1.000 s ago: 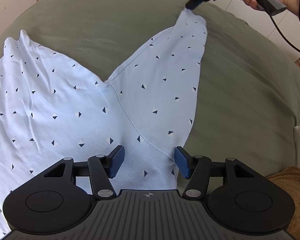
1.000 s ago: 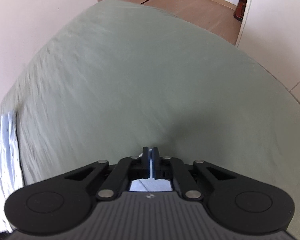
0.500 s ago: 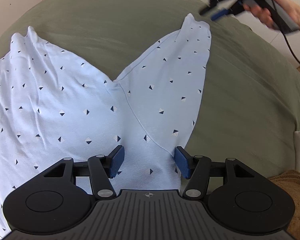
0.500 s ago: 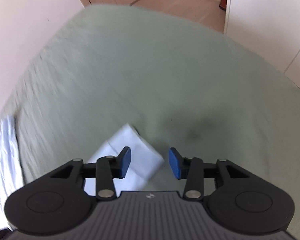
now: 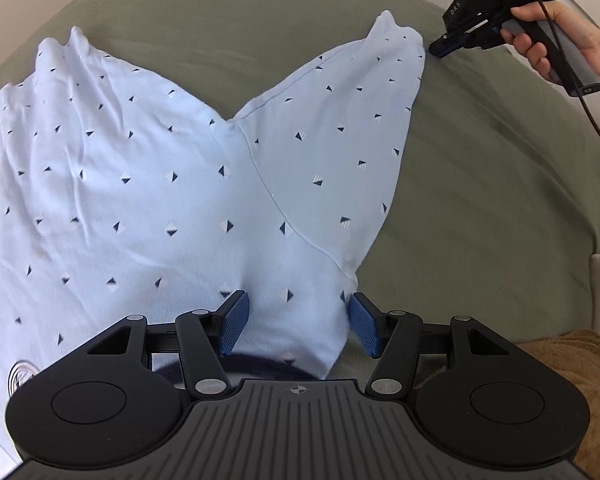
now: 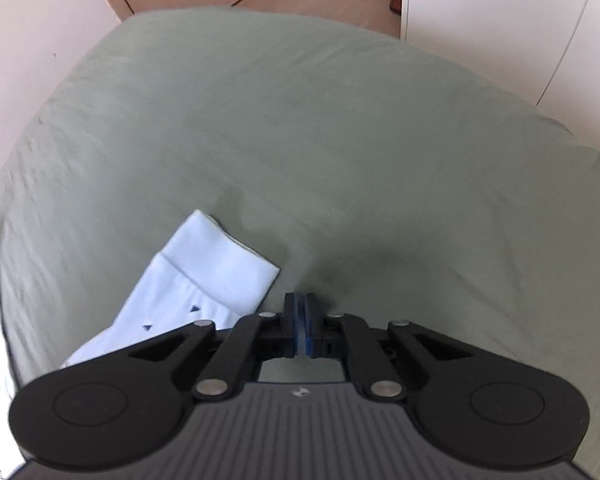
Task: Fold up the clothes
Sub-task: 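Open both grippers and withdraw above the folded shirt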
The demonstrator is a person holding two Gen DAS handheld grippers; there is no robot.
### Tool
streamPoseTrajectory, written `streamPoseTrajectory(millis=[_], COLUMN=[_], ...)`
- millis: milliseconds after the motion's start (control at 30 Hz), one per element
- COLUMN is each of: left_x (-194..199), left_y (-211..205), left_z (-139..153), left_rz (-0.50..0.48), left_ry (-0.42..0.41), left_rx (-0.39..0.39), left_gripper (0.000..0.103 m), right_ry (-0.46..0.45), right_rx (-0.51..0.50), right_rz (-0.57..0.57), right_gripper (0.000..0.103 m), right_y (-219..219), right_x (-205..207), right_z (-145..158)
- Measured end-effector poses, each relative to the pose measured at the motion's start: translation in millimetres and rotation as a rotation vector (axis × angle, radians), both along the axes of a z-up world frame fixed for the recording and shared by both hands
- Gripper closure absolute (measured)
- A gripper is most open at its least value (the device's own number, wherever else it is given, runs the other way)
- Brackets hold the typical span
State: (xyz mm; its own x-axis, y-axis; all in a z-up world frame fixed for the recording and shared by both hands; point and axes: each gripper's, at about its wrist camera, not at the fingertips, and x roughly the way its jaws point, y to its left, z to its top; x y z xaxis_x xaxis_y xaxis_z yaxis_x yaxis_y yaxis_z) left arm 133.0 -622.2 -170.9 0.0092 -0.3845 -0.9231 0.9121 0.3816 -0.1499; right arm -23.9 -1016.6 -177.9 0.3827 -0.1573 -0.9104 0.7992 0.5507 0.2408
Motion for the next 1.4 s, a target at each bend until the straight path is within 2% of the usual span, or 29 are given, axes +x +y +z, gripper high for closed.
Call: streamPoseTrajectory(millis=[33,100,167,333,400,567,733,933,1100,1400], left_x=[2.4,10.5,20.5,56.1,69.3,92.7,109.2,125.7,138.3,186.2], left_y=[6.5,23.1,40.0,86.3,106.1,146.7,170.5,180.0,173.7,151.0], left_z=[5.1,15.4,24.0,40.7,48.6,60.5,68.6,64.1,60.0,43.4], left_rz=[0.013,0.053,0.1,0.283,0.361,0.476,0.526,0.56,0.558,0.569], left_ry=[0.005,0.017,0.006,-0.095,-0.136,-0.203,-0.227,-0.22,-0.217,-0.19], left_rx=[-0.017,-0.047,-0.057,-0.034,-0.018,0.009,0.014,0.006,0.008,0.008], left_gripper=[0.049,0.049,0.049,0.047,0.047,0.047,0.047,0.047,0.047,0.047], right_ry=[-0.026,-0.064,-0.091,-0.158,-0.156,-0.146,-0.15,-0.148,-0.158,-0.166], right_rx=[-0.01,-0.022,-0.027,-0.008,-0.01,-0.027,-0.078,-0.104,-0.097,-0.062], right_rz=[0.017,0.049,0.078,0.187,0.236,0.379,0.522,0.641,0.653,0.623], right_gripper=[0.095,0.075,0.067,0.067,0.066,0.066,0.066,0.066,0.066,0.065], right_y=[4.7,13.6,26.4,75.6,96.7,170.6,233.7,282.3,284.1,263.3], right_x=[-3.1,-6.5,2.8,30.4,43.2,82.6,114.5,149.0,175.0,232.9], right_z=[9.3,24.7,32.7,53.8,62.4,76.0,96.1,92.8,88.6,72.1])
